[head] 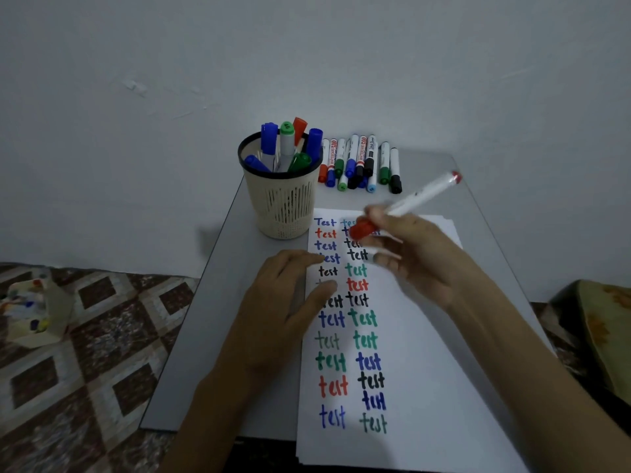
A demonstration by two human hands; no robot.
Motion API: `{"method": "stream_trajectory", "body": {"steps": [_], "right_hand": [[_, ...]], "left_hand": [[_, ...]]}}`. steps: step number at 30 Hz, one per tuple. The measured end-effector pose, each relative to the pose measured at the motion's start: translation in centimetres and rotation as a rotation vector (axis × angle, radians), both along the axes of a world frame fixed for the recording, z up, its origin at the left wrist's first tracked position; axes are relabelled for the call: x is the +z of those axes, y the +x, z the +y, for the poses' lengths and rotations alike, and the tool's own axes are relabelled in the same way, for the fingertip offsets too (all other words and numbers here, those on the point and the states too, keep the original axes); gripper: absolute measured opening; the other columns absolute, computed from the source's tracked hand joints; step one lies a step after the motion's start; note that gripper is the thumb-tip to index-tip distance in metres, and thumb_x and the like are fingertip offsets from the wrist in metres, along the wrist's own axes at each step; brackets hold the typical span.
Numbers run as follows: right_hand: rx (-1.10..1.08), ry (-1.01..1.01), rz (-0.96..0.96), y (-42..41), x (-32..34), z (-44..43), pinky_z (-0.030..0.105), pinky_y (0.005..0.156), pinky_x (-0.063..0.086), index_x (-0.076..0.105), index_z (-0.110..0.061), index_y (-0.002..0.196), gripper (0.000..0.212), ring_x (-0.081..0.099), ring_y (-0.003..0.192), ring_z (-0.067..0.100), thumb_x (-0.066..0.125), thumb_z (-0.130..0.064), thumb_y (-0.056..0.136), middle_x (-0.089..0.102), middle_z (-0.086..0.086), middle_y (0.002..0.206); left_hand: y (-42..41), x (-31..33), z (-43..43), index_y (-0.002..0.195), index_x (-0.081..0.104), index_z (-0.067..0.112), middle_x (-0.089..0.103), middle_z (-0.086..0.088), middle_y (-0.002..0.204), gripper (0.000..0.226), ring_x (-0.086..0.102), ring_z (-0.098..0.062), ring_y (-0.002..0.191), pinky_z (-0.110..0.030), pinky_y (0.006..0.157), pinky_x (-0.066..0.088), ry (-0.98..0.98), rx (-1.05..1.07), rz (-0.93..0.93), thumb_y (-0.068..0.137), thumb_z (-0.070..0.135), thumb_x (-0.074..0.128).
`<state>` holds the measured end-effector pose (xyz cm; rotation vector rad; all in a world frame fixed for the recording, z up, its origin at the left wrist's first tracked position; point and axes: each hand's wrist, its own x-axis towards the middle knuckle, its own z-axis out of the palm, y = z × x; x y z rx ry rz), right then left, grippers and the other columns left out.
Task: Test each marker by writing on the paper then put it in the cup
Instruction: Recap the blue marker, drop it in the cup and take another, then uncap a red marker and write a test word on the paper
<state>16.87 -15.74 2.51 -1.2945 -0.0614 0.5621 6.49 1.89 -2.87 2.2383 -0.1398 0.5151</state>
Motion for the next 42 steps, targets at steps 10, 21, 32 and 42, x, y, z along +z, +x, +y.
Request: {"method": "stream_trajectory", "body": {"steps": [10,21,32,42], "right_hand": [[-0.053,-0.066,-0.311,-5.4,-0.2,1.5,0.025,0.039,0.044,0.056,0.0,0.074,0.02,0.056,0.046,0.022,0.074,-0.009,0.073,0.065,0.016,0.066],[-0.049,0.124,-0.105,-6.4,-1.0,1.3,0.019,0.033,0.031,0.045,-0.009,0.064,0.029,0.045,0.034,0.013,0.063,0.004,0.081,0.057,0.009,0.052],[0.002,0.199,-0.034,-6.3,-0.9,0.8,0.015,0.029,0.035,0.048,-0.012,0.057,0.033,0.047,0.031,0.011,0.062,0.007,0.08,0.057,0.012,0.054],[0.028,0.228,-0.015,-6.0,-1.1,0.6,0.015,0.028,0.035,0.047,-0.011,0.055,0.031,0.046,0.03,0.011,0.063,0.006,0.075,0.054,0.01,0.054]], "left_hand": [[-0.5,0.5,-0.4,0.119,0.059,0.012,0.063,0.003,0.099,0.037,0.059,-0.004,0.088,-0.013,0.075,0.046,0.087,-0.158,-0.068,0.096,0.034,0.04],[-1.0,1.0,-1.5,0.108,0.055,0.015,0.047,0.024,0.064,0.034,0.054,0.006,0.054,-0.002,0.051,0.036,0.043,-0.281,0.02,0.096,0.039,0.036],[-1.2,1.1,-1.9,0.11,0.06,0.011,0.06,0.011,0.068,0.037,0.061,-0.005,0.056,-0.01,0.05,0.044,-0.05,-0.308,-0.006,0.095,0.037,0.039],[-1.2,1.0,-2.4,0.099,0.064,0.004,0.06,0.003,0.063,0.04,0.061,-0.009,0.055,-0.016,0.051,0.044,-0.246,-0.311,0.058,0.093,0.038,0.042]]}}
